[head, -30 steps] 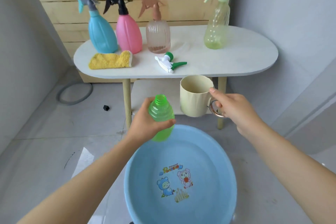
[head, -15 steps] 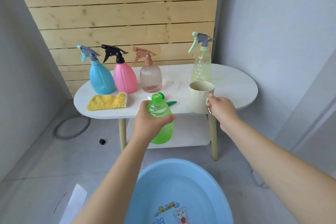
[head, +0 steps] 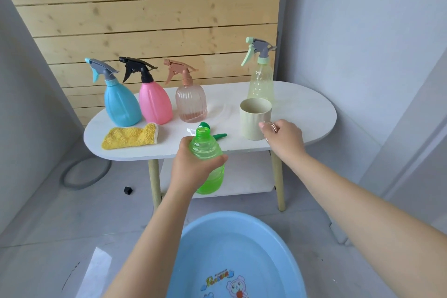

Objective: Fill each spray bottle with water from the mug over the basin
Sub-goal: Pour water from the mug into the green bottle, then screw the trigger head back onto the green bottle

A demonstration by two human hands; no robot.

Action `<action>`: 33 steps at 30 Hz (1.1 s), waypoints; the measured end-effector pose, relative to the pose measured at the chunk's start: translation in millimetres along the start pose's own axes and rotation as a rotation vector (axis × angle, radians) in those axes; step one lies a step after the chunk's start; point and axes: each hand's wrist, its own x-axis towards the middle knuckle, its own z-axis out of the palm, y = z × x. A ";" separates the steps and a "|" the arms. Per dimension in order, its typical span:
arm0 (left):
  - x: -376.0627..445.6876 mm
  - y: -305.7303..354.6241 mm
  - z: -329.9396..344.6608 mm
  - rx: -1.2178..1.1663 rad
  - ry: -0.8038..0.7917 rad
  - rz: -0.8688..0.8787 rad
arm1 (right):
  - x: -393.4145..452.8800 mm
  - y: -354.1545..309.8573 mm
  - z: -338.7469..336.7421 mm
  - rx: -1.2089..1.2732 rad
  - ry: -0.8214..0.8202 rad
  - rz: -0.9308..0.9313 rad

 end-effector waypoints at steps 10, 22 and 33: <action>-5.8 1.7 -21.4 0.031 0.020 0.017 | -30.2 -31.2 7.7 -0.122 0.037 -0.424; -1.2 -26.0 -33.4 0.108 0.003 0.027 | -8.8 -59.5 86.5 -0.205 -0.203 -0.453; 0.1 -45.1 -45.6 0.124 0.002 0.035 | -7.0 -79.0 109.7 -0.191 -0.118 -0.351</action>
